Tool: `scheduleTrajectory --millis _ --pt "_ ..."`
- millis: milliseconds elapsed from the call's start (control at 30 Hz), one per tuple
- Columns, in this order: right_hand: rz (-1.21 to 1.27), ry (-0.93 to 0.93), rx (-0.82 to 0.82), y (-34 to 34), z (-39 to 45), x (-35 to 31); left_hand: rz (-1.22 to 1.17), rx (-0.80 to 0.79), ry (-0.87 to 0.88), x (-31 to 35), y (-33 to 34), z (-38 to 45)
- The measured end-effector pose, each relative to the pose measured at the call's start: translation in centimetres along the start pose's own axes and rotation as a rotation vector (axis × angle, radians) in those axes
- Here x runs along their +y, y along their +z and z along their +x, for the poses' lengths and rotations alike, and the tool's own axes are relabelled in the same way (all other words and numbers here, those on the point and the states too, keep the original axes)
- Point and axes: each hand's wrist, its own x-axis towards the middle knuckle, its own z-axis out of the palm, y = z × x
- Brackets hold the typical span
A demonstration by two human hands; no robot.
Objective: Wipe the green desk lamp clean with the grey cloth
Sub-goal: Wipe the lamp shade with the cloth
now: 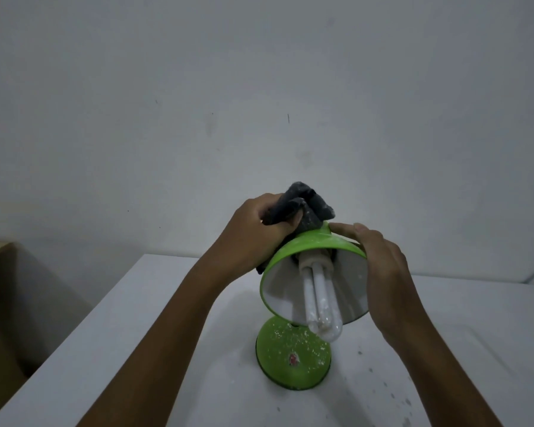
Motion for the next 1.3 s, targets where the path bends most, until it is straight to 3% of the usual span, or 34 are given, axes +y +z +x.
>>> scheduleTrajectory --millis 167,333,667,900,1000,1167,1300 --pt "-0.028 -0.029 -0.011 -0.1 0.1 0.0 -0.054 0.035 -0.117 -0.7 0.0 -0.2" --pt "0.03 -0.008 0.003 0.0 0.1 -0.1 0.073 -0.016 0.015 0.4 0.0 -0.3" --pt "0.018 -0.013 0.019 0.1 0.0 0.3 -0.235 -0.089 -0.172 0.9 -0.3 -2.9" --pt "0.018 0.007 0.034 0.2 -0.1 0.7 -0.665 0.079 -0.39 -1.7 1.4 -6.1" --pt "0.088 0.041 0.032 -0.1 0.0 0.4 -0.701 0.069 -0.48 -2.3 2.1 -6.8" --pt "0.109 0.047 0.043 0.0 -0.2 0.3 -0.728 0.12 -0.381 -1.9 1.7 -6.9" --pt "0.135 0.043 0.056 0.2 -0.4 0.3 -0.957 0.239 -0.295 -2.3 2.8 -8.3"
